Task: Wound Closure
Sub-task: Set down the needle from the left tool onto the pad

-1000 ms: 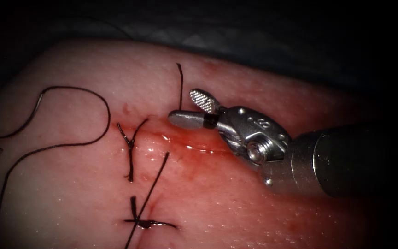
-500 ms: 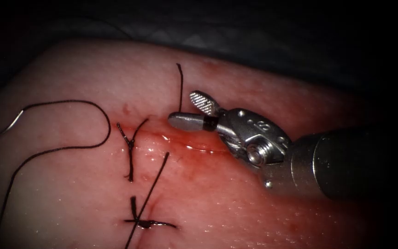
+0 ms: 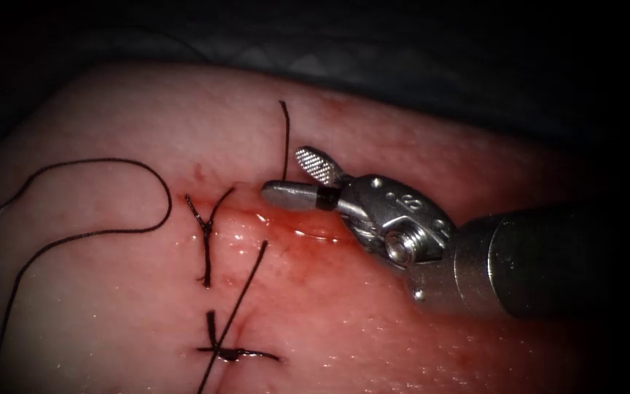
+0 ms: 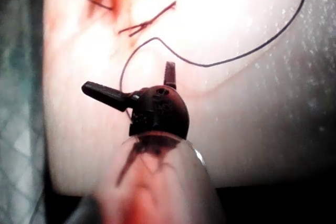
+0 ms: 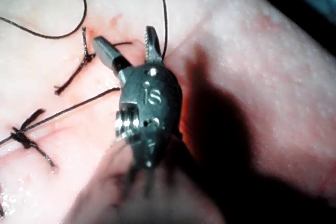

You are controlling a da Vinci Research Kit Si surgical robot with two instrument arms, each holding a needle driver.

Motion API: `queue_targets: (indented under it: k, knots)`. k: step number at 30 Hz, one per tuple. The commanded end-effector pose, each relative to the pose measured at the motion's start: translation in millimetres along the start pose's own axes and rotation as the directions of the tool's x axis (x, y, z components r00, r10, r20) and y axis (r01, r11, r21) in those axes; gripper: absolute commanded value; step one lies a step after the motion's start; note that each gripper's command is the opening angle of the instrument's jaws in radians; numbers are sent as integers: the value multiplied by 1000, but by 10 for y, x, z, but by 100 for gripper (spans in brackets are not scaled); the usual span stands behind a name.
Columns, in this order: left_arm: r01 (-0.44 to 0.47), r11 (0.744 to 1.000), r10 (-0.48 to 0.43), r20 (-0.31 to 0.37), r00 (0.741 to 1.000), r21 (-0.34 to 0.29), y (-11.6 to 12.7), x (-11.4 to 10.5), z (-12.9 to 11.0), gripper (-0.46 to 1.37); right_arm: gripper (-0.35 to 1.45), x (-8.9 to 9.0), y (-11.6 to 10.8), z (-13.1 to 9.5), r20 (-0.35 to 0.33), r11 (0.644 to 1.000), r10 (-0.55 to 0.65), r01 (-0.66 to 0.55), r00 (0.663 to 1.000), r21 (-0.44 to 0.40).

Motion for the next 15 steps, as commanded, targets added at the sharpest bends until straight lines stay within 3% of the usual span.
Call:
queue_targets:
  k: [1,5,9,15]
  knots:
    - [11,1000,-11,-20,1000,-13,5,3,3,105,110,0,0,0,1,1000,0,0,1000,4]
    - [51,997,-54,-72,996,-51,23,17,17,101,111,0,0,-1,5,1000,-18,18,1000,17]
    - [100,986,-118,-138,983,-134,47,17,36,96,118,3,3,-1,9,998,-53,53,999,29]
    - [120,962,-154,-125,980,-246,88,7,67,89,125,9,13,-1,15,991,-124,123,992,43]
